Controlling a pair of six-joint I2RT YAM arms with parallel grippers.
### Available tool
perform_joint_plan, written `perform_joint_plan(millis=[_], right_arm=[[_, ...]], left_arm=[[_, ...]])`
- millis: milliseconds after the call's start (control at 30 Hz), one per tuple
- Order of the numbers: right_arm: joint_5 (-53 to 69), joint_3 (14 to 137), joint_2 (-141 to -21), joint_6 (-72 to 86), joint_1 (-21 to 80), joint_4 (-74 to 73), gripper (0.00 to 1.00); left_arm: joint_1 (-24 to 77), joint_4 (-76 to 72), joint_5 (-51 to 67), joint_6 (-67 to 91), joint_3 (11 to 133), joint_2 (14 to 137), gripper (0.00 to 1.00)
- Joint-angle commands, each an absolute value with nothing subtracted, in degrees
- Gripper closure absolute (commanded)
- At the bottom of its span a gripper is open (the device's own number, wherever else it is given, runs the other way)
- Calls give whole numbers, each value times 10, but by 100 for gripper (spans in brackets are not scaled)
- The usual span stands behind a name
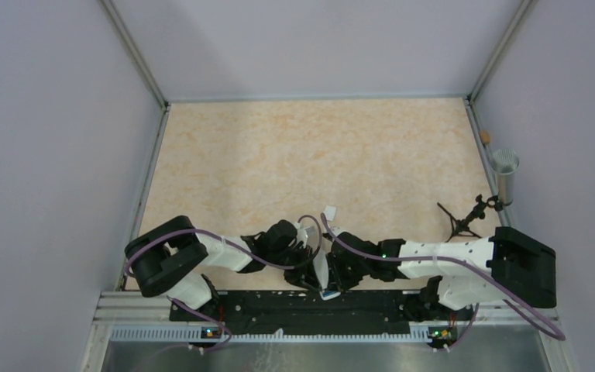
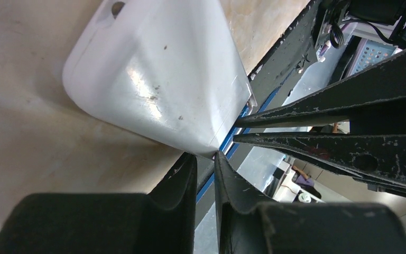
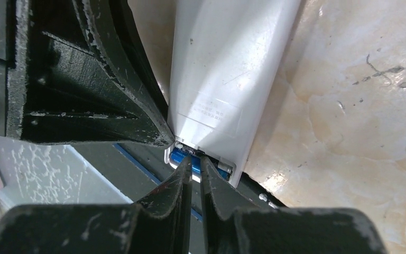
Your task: Load the batteries into the remote control
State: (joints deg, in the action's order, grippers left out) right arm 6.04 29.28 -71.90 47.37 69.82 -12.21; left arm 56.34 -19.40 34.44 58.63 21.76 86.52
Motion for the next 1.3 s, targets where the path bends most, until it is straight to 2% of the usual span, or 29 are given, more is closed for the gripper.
perform_joint_plan(millis=[0,267,433,633,833,967,1167,1267], right_arm=[[-29,304,-744,474,708,-190,90],[-24,312,-759,473,720,-181,90],[-58,341,-712,465,720,-225,89],[-134,405,-664,424,714,-310,73],[-158,457,-655,352,652,-344,64],[-173,493,-683,309,597,-335,61],[-128,542,-760,226,525,-291,60],[-116,562,-806,171,503,-266,49]], left_arm=[[565,-203,320,577,215,872,83],[565,-197,320,576,220,874,83],[565,-148,296,563,230,853,80],[564,-80,252,545,244,817,78],[556,-51,227,532,253,802,76],[543,-50,227,523,259,808,76],[503,-42,241,498,282,816,77],[483,-29,252,483,291,809,76]])
